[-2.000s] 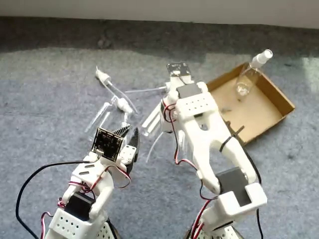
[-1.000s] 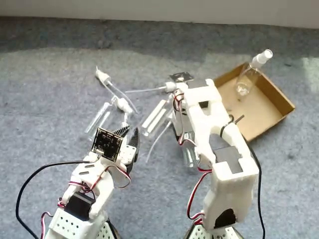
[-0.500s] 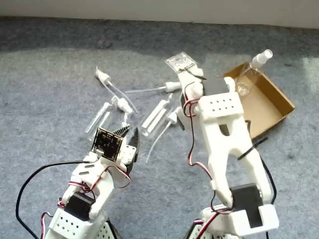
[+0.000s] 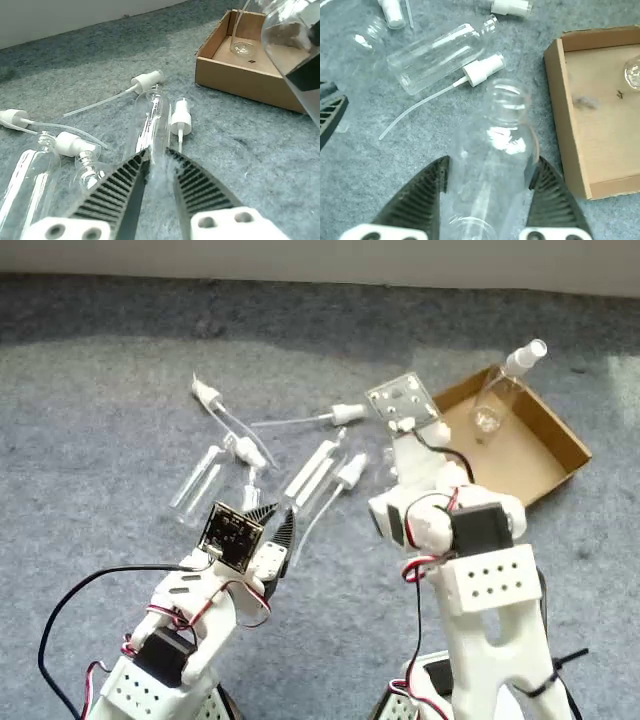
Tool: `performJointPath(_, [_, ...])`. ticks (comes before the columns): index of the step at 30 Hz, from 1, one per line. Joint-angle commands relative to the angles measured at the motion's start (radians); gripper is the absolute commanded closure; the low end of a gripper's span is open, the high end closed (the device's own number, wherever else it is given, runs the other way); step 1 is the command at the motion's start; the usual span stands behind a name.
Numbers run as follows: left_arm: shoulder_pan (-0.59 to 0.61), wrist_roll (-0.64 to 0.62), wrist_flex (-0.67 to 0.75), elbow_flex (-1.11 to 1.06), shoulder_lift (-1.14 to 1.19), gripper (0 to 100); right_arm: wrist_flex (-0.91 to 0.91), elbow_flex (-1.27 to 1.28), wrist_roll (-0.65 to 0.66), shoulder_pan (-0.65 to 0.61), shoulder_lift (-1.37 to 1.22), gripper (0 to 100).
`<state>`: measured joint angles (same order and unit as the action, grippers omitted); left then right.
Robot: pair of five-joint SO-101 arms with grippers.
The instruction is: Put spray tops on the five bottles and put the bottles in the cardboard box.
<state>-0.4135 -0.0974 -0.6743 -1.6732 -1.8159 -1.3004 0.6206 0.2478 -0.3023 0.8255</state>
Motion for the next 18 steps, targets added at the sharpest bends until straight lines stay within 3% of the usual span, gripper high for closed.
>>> performJointPath(1, [-0.019,0.0,0.0,-0.019,-0.004,99,0.148,0.157,-0.029,0.015,0.143,91.1])
performJointPath(5, [-0.022,0.084,-0.002,-0.021,-0.005,99,0.254,0.338,-0.029,0.015,0.242,91.1])
performJointPath(18, [-0.021,0.084,0.002,-0.021,-0.004,99,0.315,0.552,-0.029,0.013,0.381,91.1])
